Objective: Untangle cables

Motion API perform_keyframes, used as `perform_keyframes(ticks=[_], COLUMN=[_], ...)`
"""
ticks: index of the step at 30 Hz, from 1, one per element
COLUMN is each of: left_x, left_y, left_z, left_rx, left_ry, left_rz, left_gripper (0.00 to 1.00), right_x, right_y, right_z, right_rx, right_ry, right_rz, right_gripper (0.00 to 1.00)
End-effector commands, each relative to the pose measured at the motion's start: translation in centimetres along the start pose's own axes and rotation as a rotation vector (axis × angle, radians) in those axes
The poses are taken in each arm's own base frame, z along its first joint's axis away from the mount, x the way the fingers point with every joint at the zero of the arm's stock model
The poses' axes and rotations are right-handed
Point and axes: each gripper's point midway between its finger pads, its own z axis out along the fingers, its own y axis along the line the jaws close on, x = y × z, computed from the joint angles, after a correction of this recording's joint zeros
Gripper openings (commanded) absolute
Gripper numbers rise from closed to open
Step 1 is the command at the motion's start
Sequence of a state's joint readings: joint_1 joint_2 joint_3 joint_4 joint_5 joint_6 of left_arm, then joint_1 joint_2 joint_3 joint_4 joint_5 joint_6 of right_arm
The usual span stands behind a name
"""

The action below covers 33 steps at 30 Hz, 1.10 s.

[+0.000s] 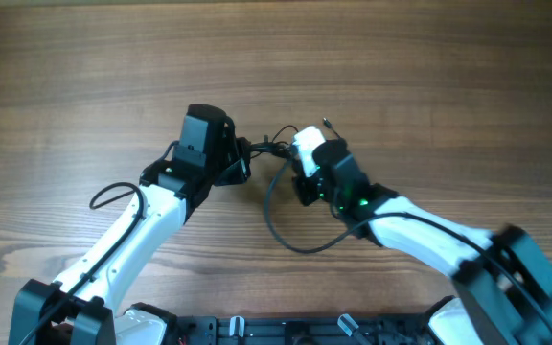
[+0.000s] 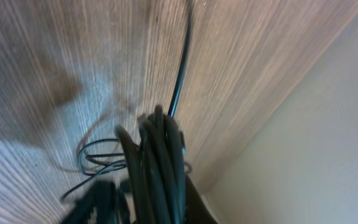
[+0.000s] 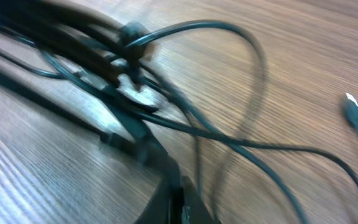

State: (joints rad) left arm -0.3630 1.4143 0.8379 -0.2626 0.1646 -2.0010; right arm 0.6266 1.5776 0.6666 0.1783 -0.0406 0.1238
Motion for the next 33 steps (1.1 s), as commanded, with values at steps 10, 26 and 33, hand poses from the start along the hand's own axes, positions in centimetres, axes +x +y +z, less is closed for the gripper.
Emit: perform_keyframes(ticks=[10, 26, 33], left_x=[-0.7, 5.9, 8.7], left_y=[-5.9, -7.4, -5.5], left_z=[-1.4, -2.8, -2.5], left_rx=[0.193, 0.315, 0.286], left_ry=[0.046, 0.264, 0.313], left_rz=[0.048, 0.383, 0.429], left_gripper=[0.04, 0.04, 0.04], right_x=[-1.5, -4.9, -3.4], right_y=[-7.2, -0.1, 2.0], right_z=[-16.7, -13.6, -7.8], right_rx=[0.282, -0.165, -0.351], right_ry=[-0.098, -0.138, -0.056], right_rz=[0.384, 0.226, 0.071], right_gripper=[0.04, 0.99, 0.97])
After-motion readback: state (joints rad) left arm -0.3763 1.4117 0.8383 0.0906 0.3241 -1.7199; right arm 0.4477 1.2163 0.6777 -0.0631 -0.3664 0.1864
